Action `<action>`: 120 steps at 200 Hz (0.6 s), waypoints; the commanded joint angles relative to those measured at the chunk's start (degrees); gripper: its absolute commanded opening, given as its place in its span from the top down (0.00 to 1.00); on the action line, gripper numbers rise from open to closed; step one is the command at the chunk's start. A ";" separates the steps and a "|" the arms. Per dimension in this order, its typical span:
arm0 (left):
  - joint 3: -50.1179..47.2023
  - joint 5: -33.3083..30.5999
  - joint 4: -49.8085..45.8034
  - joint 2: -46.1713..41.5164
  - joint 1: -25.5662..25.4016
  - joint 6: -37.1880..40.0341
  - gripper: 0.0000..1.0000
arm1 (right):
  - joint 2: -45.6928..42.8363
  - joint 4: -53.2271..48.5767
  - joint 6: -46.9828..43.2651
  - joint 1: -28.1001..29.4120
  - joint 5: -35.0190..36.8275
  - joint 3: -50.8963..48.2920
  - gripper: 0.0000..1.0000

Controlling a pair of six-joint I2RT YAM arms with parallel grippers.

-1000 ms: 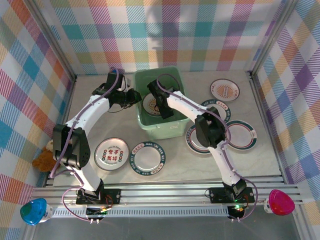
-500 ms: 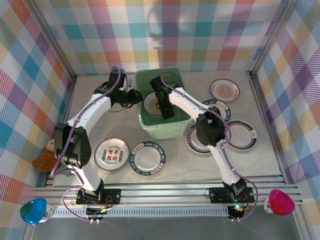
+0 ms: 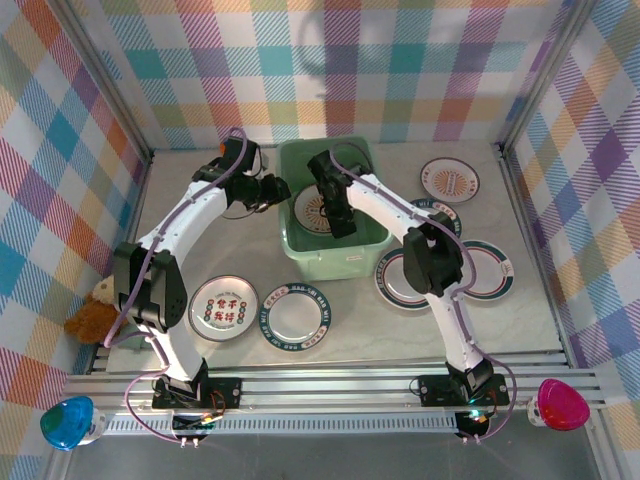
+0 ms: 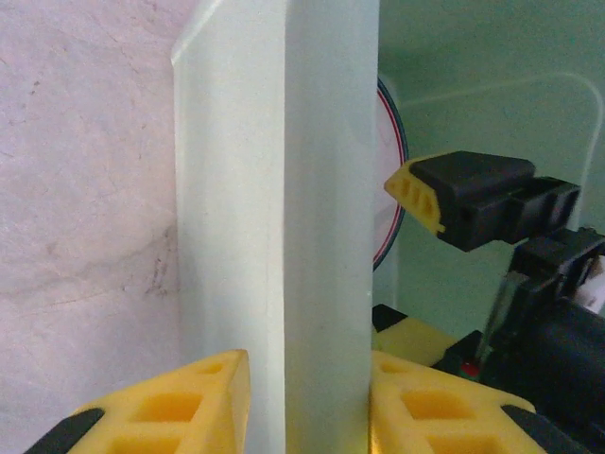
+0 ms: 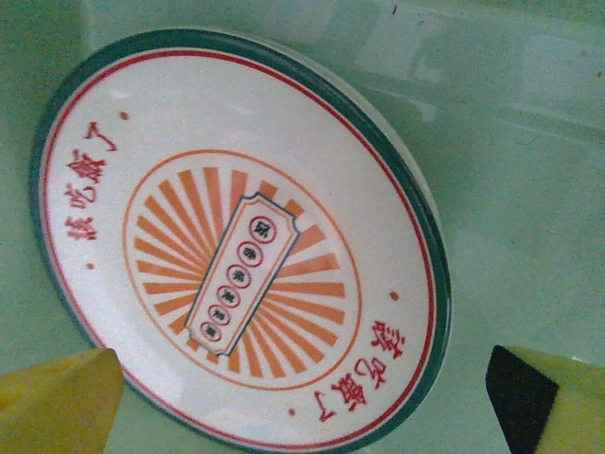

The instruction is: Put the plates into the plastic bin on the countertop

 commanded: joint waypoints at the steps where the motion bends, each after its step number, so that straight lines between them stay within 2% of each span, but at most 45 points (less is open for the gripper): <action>1: 1.13 -2.10 -1.83 0.60 0.26 0.40 0.67 | -3.59 -1.92 0.11 -2.17 -0.59 -1.60 0.01; 27: 0.75 -2.68 -1.73 -0.03 0.17 0.21 0.67 | -3.94 -2.97 -0.70 -2.26 -2.28 -2.00 0.01; 65: 3.31 -4.30 -3.91 -1.01 0.39 0.86 0.65 | -7.04 2.59 -5.80 -2.31 -0.82 -2.18 0.01; 96: 6.27 -5.23 -6.24 -3.05 2.28 0.68 0.47 | -9.77 6.91 -14.50 -2.18 -1.00 -0.41 0.01; 120: 6.70 -6.31 -8.74 -5.87 3.87 0.52 0.41 | -12.75 9.02 -18.89 -2.19 -3.11 -2.36 0.01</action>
